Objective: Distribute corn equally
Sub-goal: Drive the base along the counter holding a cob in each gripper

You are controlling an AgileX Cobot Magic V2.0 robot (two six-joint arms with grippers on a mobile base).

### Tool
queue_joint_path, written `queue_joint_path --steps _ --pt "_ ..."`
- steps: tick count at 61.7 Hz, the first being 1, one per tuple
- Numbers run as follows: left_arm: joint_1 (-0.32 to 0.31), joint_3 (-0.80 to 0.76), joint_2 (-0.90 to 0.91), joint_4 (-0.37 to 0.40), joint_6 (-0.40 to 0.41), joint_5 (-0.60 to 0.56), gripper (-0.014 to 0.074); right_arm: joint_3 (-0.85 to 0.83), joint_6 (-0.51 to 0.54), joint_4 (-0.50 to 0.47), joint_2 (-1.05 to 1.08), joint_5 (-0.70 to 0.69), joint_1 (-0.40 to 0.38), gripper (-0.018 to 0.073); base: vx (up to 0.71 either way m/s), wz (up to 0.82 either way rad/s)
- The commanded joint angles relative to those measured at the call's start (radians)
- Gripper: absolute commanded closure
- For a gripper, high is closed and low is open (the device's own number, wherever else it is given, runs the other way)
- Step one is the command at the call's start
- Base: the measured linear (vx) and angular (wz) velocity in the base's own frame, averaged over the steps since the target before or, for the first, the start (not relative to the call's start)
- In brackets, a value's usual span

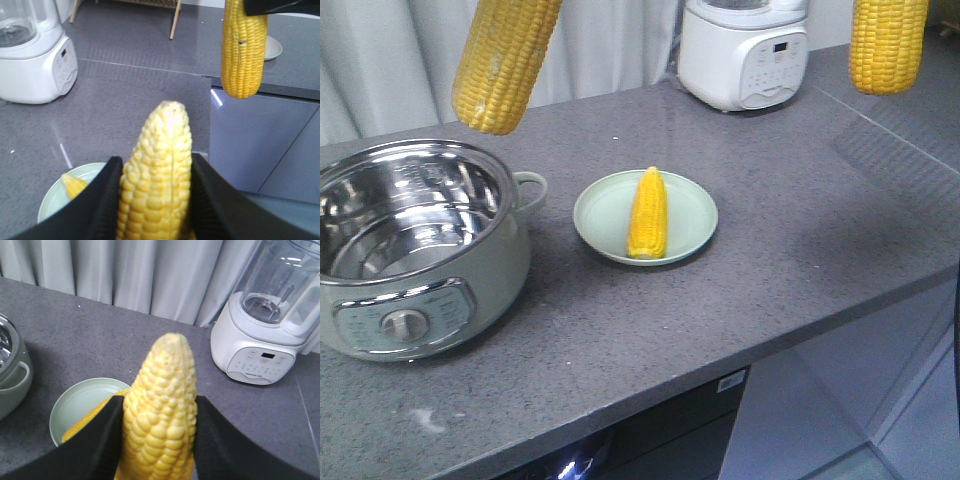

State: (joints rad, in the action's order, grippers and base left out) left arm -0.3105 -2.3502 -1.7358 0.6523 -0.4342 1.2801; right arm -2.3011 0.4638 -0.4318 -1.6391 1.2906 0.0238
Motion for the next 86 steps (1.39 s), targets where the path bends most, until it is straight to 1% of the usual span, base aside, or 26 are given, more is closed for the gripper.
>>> queue_joint_path --steps 1,86 --pt "0.0 -0.025 0.04 0.041 0.007 -0.028 0.0604 -0.02 0.002 -0.018 0.032 -0.012 -0.006 0.0561 0.0 -0.26" --pt "0.0 -0.025 0.04 0.041 0.007 -0.028 0.0604 -0.02 0.002 -0.018 0.032 -0.012 -0.006 0.0561 -0.01 -0.29"
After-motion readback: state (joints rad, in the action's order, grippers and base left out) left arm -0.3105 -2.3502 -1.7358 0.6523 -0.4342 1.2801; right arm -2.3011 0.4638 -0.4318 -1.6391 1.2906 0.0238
